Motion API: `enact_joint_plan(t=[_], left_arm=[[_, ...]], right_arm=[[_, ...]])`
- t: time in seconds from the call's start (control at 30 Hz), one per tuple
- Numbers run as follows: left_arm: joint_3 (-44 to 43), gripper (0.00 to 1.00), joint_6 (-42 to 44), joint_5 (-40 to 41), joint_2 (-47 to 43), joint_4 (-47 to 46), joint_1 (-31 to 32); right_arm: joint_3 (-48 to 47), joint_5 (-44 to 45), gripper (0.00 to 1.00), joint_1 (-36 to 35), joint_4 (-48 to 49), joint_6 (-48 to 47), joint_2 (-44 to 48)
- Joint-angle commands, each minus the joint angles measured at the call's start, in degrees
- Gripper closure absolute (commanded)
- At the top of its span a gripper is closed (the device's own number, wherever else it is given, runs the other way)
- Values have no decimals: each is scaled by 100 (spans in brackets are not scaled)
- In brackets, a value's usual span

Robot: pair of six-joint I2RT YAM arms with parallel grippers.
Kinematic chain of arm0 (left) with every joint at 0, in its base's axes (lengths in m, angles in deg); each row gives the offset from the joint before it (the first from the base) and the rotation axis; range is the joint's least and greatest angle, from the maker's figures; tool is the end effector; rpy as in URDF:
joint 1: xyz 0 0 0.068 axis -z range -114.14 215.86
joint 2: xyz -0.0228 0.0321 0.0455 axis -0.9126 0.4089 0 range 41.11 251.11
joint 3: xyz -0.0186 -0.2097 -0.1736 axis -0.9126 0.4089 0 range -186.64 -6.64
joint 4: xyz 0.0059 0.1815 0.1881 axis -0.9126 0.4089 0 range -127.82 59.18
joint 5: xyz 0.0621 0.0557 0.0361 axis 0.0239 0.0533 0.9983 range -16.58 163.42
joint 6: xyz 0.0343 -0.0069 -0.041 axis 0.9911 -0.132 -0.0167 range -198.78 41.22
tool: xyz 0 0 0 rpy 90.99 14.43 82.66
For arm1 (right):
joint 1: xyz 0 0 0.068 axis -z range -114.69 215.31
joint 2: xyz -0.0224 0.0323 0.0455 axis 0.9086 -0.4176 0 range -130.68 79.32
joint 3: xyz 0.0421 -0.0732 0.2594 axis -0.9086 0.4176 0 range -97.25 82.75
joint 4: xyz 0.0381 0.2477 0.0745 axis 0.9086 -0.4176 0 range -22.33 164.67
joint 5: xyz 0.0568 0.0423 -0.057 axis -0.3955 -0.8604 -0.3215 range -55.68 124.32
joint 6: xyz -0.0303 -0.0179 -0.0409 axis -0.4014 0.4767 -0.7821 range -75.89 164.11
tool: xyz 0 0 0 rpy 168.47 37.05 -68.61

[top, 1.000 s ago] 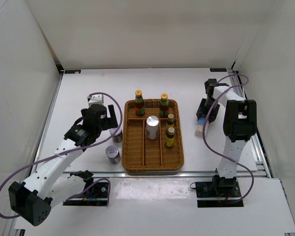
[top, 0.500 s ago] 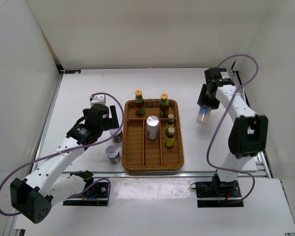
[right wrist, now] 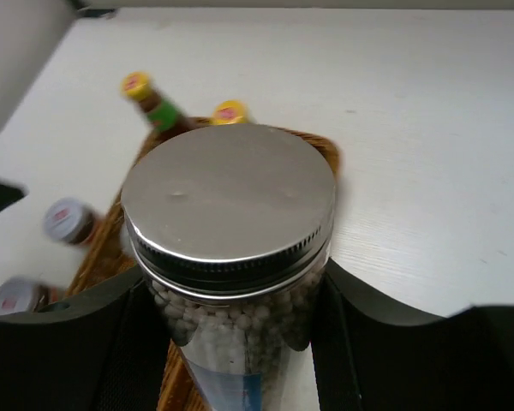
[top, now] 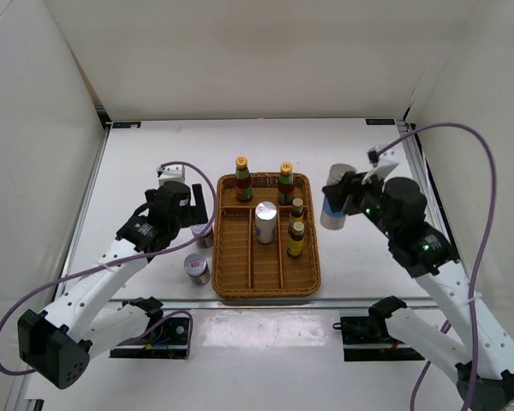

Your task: Organize the condiment bottles

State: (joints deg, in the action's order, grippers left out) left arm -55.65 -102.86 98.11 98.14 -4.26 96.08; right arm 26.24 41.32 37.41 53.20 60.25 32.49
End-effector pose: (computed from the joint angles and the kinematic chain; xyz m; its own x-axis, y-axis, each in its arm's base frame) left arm 0.1862 -0.0912 0.2897 -0.6000 -0.0796 -0.7960 -0.0630 0.9966 -0.0522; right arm 0.1592 0.0793 0.3840 -0.2733 0.1674 -0.9472 -0.2947 0.9228 0.2481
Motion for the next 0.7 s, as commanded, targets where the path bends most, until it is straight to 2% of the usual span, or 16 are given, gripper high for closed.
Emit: enact_joint_plan(t=[0.0, 0.07, 0.17, 0.37, 0.57, 0.67], left_arm=[[-47, 0, -79, 203, -140, -8, 28], [-47, 0, -80, 255, -140, -8, 28], [-47, 0, -132, 378, -140, -8, 28], [120, 0, -132, 616, -272, -174, 28], [637, 0, 113, 687, -737, -692, 81], [910, 0, 377, 748, -1115, -1149, 133]], right_arm=[[561, -1349, 100, -512, 1617, -278, 199], [842, -1543, 100, -856, 1883, -365, 261], [896, -1414, 100, -1864, 2103, -795, 262], [1010, -1122, 100, -2973, 2638, -1447, -317], [1800, -868, 100, -3274, 4281, -1088, -1002], [2092, -254, 100, -3449, 4941, -858, -1301]])
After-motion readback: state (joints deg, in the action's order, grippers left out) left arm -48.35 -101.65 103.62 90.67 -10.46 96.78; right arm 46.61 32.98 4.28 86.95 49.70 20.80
